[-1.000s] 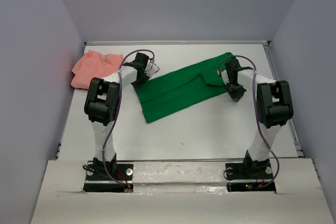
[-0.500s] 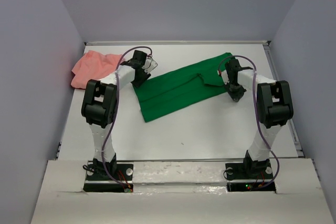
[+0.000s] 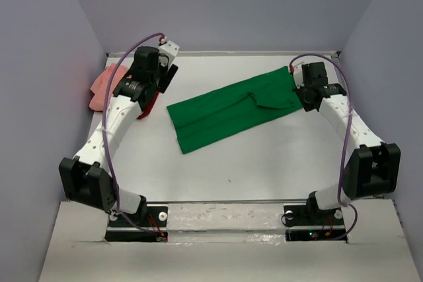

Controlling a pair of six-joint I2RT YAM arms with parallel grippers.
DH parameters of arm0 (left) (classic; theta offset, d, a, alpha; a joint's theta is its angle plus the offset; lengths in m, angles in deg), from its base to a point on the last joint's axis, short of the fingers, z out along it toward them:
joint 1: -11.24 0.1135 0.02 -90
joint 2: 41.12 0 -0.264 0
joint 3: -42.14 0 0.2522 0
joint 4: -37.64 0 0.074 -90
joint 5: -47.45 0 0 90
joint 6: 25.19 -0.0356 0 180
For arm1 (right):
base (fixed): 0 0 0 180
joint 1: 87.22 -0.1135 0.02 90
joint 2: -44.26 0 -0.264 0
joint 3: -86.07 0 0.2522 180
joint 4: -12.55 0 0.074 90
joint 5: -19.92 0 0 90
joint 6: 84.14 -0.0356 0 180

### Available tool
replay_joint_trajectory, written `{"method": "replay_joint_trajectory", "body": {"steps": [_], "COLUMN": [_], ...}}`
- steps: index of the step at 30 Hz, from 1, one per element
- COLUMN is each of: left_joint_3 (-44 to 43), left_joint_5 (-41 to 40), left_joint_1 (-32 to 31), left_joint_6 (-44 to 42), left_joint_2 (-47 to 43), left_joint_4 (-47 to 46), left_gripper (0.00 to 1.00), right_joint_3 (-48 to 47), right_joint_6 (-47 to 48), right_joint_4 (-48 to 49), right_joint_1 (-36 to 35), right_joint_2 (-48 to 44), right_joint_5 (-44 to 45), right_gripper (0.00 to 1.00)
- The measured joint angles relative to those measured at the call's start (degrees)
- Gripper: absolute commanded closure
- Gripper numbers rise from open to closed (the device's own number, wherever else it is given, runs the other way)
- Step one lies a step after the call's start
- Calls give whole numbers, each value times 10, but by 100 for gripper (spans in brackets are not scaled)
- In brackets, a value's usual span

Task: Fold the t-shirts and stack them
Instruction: Fold the tshirt

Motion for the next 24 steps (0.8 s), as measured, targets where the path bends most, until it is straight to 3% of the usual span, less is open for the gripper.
{"method": "replay_joint_trajectory", "body": {"steps": [1,3,4,5,6,15,16,17,19,20,21,24], "left_joint_3": [6,18,21,25,35,78,93,108,143,160,169,190], "left_joint_5": [2,16,19,28,39,79,81,82,88,94,98,95], "left_joint_1": [1,3,3,3,3,19,21,23,27,28,27,27], "left_joint_6": [9,30,36,43,57,138,143,146,146,146,146,145], "left_joint_2": [-19,-60,-68,-83,-101,-113,-114,-115,-118,-118,-118,-117], "left_joint_4": [-2,-8,-10,-13,-26,-52,-62,-67,-86,-89,-90,-94], "left_gripper": [1,1,1,1,1,1,1,1,1,1,2,6], "right_joint_3": [0,0,0,0,0,57,70,95,120,127,131,127], "right_joint_6": [2,3,8,5,5,-35,-39,-43,-44,-50,-54,-70], "right_joint_4": [5,12,13,14,14,43,51,65,74,73,73,85], "right_joint_1": [0,0,0,0,2,46,49,52,55,55,56,57], "right_joint_2": [-17,-44,-50,-59,-69,-155,-161,-170,-177,-177,-173,-157], "right_joint_5": [9,24,26,29,29,-18,-22,-27,-32,-35,-35,-27], "right_gripper": [89,55,34,7,1,0,4,36,65,93,100,100]}}
